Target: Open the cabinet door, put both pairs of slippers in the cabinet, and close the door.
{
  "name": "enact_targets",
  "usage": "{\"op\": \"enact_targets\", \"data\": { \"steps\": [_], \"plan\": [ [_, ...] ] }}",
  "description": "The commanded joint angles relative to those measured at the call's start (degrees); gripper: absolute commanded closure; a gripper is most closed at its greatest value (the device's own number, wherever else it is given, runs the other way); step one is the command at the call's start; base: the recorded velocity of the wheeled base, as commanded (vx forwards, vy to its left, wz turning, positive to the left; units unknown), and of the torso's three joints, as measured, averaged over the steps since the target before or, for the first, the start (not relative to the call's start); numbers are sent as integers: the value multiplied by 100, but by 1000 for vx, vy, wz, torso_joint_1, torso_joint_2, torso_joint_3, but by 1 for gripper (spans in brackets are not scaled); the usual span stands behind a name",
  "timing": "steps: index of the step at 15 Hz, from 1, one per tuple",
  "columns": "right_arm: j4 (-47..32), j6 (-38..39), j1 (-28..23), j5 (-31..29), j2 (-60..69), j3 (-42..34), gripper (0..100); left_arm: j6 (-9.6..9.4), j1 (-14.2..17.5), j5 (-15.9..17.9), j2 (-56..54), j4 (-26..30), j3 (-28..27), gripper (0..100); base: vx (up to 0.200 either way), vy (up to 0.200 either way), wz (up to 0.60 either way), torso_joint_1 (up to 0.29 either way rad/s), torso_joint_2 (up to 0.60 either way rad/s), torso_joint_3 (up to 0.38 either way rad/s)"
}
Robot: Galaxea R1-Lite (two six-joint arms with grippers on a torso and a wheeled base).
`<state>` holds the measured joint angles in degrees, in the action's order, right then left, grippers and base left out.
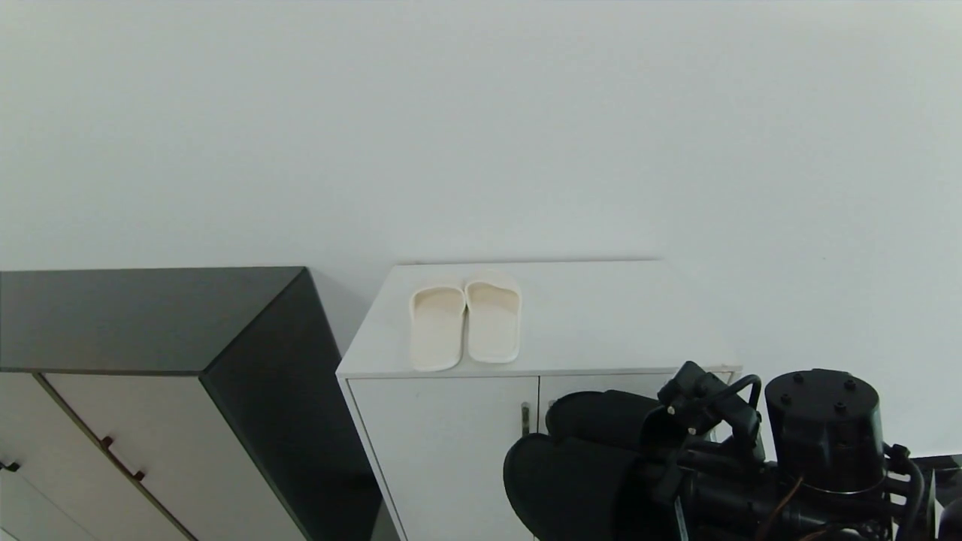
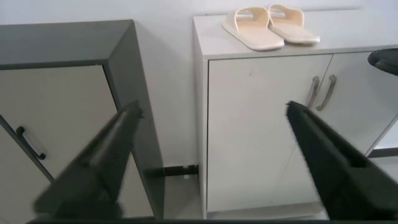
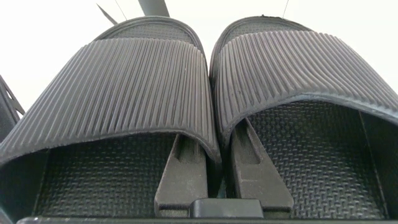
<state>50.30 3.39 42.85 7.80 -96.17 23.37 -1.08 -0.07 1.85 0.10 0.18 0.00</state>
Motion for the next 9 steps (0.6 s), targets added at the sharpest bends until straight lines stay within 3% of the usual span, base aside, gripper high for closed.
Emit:
{"op": "enact_targets", "data": {
  "steps": [1, 9],
  "plan": [
    [24, -5, 4, 2, -7, -34, 100, 3, 7, -1, -1, -1, 0, 0, 0, 0, 0, -173, 359, 198],
    [121, -5, 57, 2, -24, -175, 100, 3, -1, -1, -1, -1, 0, 0, 0, 0, 0, -201, 463, 260]
  ]
}}
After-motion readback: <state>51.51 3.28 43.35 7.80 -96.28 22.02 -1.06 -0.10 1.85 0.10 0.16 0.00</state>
